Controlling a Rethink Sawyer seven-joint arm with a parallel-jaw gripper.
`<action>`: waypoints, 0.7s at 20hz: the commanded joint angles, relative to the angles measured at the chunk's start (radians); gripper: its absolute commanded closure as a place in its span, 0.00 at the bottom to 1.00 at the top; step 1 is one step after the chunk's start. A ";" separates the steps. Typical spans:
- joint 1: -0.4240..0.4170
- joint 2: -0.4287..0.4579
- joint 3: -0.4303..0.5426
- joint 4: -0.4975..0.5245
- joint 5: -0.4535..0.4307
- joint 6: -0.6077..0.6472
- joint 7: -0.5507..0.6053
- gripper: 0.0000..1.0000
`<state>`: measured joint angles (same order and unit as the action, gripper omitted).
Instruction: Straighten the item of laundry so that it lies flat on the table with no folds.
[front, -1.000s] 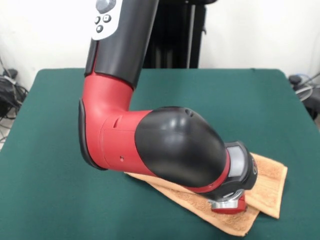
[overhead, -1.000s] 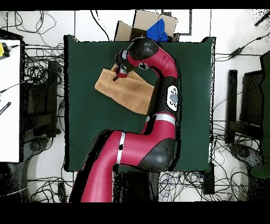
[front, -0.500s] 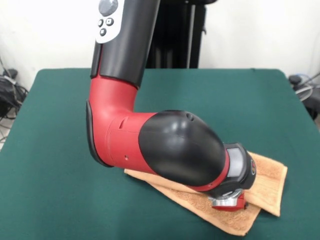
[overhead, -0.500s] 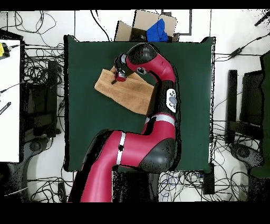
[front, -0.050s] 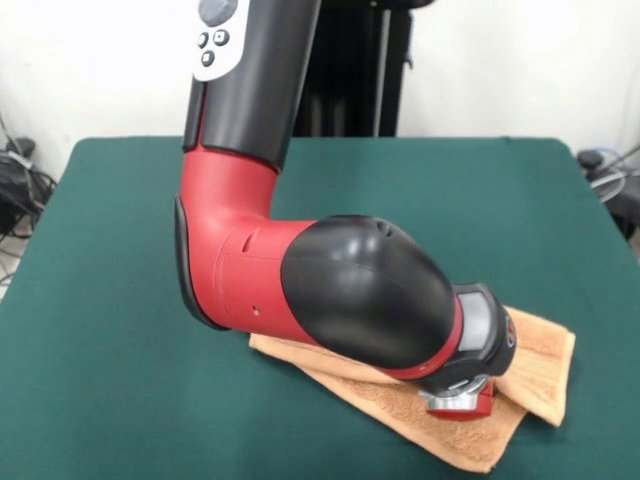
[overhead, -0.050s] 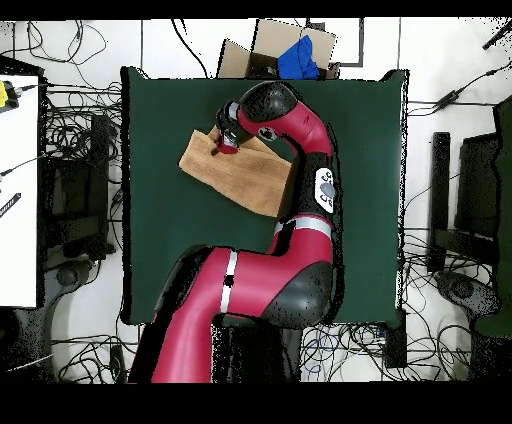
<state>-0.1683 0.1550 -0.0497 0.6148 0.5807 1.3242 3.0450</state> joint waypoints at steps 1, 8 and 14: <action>0.030 0.005 0.078 0.197 -0.043 -0.098 -0.038 1.00; 0.030 0.000 0.099 0.186 -0.031 -0.071 -0.029 1.00; 0.029 -0.041 0.108 0.249 -0.016 -0.061 -0.031 1.00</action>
<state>-0.1677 0.1447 -0.0336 0.6460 0.5809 1.3239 3.0450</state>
